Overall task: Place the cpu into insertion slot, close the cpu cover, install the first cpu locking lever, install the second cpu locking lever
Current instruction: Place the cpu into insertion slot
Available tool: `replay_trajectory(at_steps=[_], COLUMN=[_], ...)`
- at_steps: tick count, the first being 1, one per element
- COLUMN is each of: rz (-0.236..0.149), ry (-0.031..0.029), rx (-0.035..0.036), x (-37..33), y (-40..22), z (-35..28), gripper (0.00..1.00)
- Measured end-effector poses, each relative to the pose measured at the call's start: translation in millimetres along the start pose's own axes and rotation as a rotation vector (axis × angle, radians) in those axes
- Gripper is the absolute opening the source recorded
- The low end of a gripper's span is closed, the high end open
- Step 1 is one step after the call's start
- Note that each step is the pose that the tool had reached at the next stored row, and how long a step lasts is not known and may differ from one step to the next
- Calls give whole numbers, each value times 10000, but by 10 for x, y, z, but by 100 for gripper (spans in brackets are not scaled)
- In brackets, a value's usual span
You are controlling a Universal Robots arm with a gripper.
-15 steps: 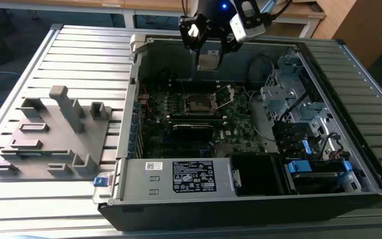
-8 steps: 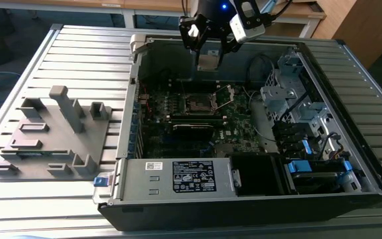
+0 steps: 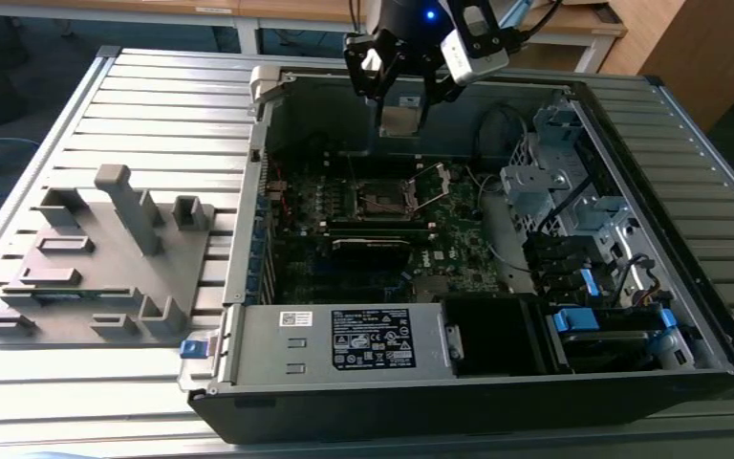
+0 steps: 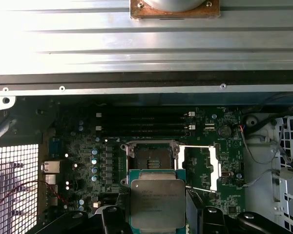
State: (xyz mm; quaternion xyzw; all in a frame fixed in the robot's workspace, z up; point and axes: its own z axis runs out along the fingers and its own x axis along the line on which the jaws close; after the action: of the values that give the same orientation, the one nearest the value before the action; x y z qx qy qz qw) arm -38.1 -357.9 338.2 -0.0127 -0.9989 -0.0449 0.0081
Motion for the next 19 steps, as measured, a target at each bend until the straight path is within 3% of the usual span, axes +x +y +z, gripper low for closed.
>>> replay_trajectory(at_steps=[14,19], rz=[0,4], ry=[1,32], rx=[2,10], x=[0,-1], y=[-1,-7], z=[14,71], gripper=[54,54])
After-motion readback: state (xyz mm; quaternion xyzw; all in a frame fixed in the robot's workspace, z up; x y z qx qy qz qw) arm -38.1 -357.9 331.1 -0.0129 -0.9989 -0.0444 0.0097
